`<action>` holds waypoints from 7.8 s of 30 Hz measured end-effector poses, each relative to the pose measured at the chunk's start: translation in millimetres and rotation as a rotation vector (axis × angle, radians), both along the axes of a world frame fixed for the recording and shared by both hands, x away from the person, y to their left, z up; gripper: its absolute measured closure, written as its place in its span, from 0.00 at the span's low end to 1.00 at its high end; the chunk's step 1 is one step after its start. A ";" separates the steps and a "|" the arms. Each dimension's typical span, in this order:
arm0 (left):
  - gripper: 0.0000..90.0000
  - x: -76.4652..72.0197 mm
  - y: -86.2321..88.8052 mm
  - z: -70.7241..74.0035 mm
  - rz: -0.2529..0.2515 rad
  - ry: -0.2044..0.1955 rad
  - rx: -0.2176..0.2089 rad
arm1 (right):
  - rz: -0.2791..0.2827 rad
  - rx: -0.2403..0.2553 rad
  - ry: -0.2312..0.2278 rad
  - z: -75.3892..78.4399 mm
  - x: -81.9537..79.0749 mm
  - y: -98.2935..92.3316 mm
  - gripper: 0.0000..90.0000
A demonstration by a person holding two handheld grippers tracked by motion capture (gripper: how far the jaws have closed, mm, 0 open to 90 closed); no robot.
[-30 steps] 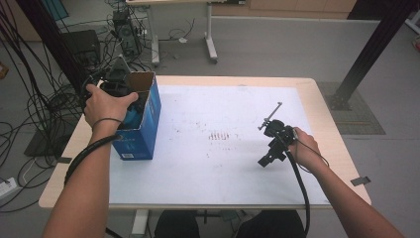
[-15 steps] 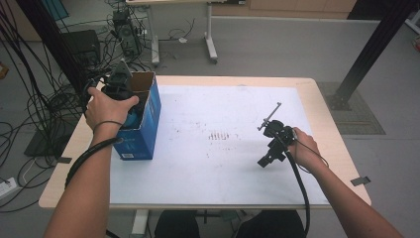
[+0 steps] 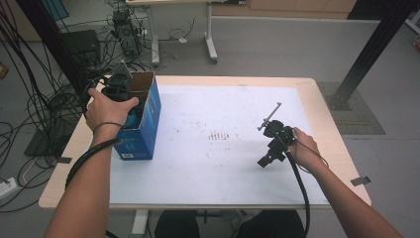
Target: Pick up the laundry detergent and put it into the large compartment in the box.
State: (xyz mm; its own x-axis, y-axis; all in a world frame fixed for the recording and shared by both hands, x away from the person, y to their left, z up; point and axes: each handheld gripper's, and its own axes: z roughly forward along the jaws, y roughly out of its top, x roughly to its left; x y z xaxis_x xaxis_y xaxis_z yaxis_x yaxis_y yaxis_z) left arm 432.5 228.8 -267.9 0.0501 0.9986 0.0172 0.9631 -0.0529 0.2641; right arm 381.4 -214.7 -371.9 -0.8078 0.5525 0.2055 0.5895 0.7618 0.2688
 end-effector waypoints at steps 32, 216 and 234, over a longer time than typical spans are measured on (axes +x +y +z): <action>0.42 -1.6 4.4 -1.0 0.016 -0.017 -0.021 | -0.004 -0.005 -0.004 0.8 0.3 -0.3 0.09; 0.06 -66.7 -133.3 102.8 -0.478 0.073 -0.209 | 0.017 -0.033 -0.026 9.1 -1.3 5.1 0.10; 0.06 -68.4 -171.2 55.8 -0.512 0.130 -0.199 | 0.010 -0.025 -0.030 10.8 0.1 1.5 0.10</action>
State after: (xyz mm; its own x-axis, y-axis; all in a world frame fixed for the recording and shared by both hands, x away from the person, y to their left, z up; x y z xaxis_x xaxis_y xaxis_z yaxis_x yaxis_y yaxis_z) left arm 364.1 57.6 -212.1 0.5180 0.8299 -0.2074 0.8530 -0.4832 0.1971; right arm 381.4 -213.3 -361.1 -0.8191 0.5487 0.1675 0.5734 0.7743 0.2675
